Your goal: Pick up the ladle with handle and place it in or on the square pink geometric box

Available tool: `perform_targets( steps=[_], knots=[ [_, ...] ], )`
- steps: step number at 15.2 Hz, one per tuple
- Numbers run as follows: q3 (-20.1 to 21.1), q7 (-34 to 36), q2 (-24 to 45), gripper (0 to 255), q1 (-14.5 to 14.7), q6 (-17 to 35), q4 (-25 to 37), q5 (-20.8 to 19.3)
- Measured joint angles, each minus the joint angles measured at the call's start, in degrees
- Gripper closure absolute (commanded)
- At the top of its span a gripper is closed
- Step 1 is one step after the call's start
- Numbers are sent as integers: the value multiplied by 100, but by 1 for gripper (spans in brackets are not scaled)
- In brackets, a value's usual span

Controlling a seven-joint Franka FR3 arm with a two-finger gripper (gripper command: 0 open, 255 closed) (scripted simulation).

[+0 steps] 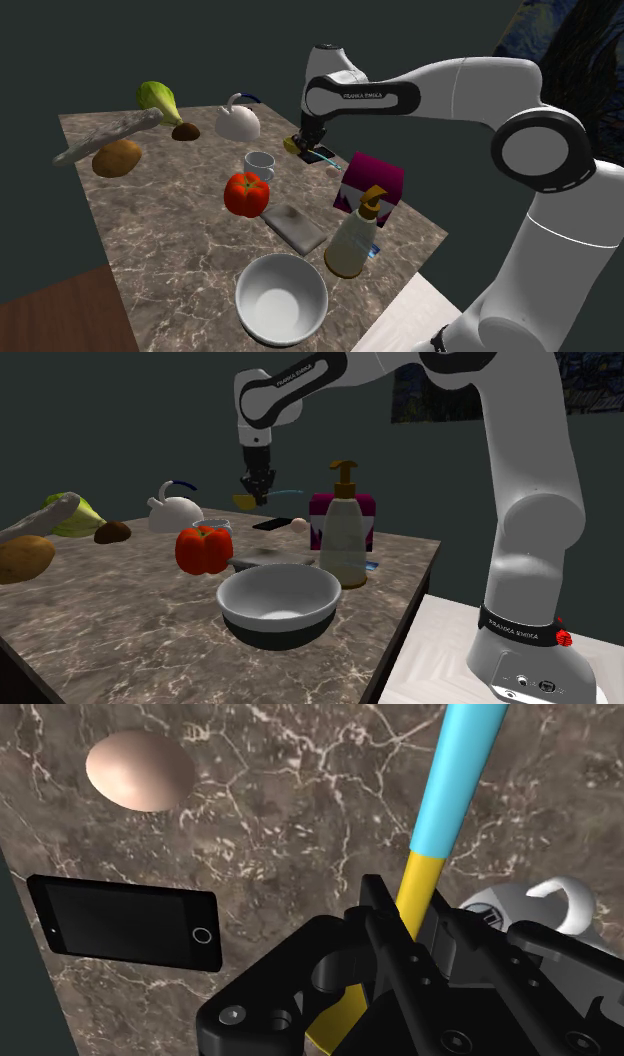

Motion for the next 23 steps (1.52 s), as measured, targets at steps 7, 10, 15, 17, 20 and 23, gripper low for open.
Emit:
perform_targets(
  steps=[7,10,15,17,20,23],
  knots=[
    [8,-93,-57,255,4,-485,435,42],
    [17,-123,-81,255,16,-725,654,57],
    [21,-188,-91,255,22,-1094,1017,76],
    [25,-205,-52,255,35,-1270,1232,77],
    [-46,-414,-458,255,-123,-1150,743,142],
    [-154,-670,-1038,255,-302,-925,-14,217]
  ],
)
